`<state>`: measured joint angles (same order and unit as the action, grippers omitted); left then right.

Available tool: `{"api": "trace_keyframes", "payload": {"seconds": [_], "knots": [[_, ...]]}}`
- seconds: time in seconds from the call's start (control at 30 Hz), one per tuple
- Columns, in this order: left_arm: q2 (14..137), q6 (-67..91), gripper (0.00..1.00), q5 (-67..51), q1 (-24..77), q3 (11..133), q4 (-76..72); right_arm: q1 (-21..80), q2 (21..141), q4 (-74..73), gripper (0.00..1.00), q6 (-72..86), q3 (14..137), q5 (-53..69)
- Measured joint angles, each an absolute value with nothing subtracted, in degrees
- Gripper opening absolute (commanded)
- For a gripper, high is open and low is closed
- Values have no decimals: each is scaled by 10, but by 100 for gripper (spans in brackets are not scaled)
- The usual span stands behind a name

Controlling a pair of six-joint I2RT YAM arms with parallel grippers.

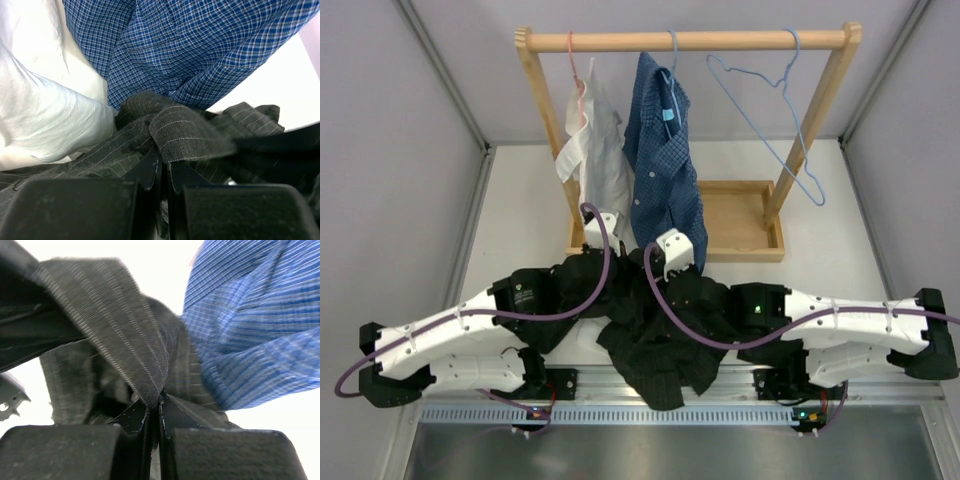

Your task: Place the shirt on the hanger

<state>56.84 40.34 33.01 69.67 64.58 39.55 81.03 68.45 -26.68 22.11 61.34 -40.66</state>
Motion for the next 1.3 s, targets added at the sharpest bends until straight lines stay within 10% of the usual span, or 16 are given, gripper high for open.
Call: {"api": "trace_keyframes", "payload": {"seconds": [0.17,0.23,0.3,0.7,1.07,1.3], "knots": [[557,365,5,325,697,628,387,782,653,-281,0,201,625,-395],[555,341,41,308,697,623,380,769,639,-287,0,195,630,-380],[556,326,52,288,697,622,373,749,631,-301,0,191,641,-367],[590,324,29,310,761,540,303,667,665,-390,0,184,713,-284],[609,403,76,425,788,537,303,635,705,-405,0,184,733,-272],[608,479,49,466,798,533,310,604,719,-405,0,189,733,-279]]}}
